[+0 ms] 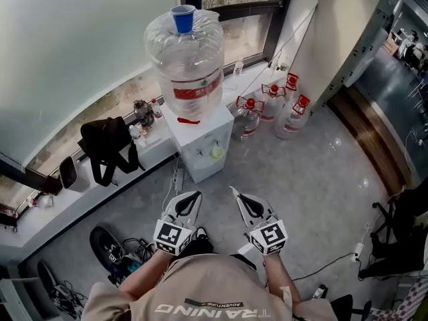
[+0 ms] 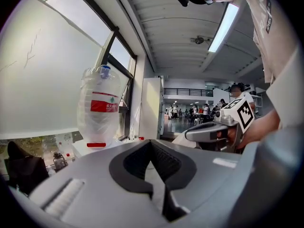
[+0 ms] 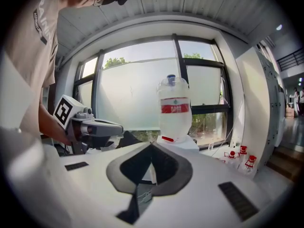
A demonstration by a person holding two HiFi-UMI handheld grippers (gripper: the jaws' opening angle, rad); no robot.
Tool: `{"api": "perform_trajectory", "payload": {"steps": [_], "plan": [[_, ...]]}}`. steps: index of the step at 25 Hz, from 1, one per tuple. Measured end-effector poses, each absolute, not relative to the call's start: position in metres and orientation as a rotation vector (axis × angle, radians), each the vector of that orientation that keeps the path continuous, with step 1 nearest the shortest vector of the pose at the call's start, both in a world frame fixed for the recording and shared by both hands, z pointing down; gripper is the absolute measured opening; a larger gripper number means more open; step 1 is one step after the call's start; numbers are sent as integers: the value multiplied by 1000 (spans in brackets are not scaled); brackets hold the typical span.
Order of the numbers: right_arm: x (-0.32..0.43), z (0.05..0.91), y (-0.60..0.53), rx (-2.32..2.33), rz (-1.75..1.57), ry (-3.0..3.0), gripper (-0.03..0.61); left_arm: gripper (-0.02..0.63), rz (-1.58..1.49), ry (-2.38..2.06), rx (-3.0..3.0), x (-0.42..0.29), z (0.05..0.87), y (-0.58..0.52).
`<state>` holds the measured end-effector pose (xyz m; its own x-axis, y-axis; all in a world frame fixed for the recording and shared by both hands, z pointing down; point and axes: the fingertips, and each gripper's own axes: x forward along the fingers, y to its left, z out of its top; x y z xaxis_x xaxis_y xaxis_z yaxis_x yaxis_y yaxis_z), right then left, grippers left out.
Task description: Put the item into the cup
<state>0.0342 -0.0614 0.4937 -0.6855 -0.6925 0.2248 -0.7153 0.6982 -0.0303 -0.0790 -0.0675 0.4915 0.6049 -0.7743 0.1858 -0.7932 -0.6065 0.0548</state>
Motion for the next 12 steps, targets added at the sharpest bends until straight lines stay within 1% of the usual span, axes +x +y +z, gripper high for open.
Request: {"api": "perform_trajectory", "payload": {"steps": [5, 12], "plan": [[26, 499, -102, 1203, 199, -2669, 11, 8, 210, -1247, 2710, -84, 500, -111], [25, 510, -143, 1172, 229, -2647, 12, 8, 213, -1226, 2683, -77, 510, -152]]}}
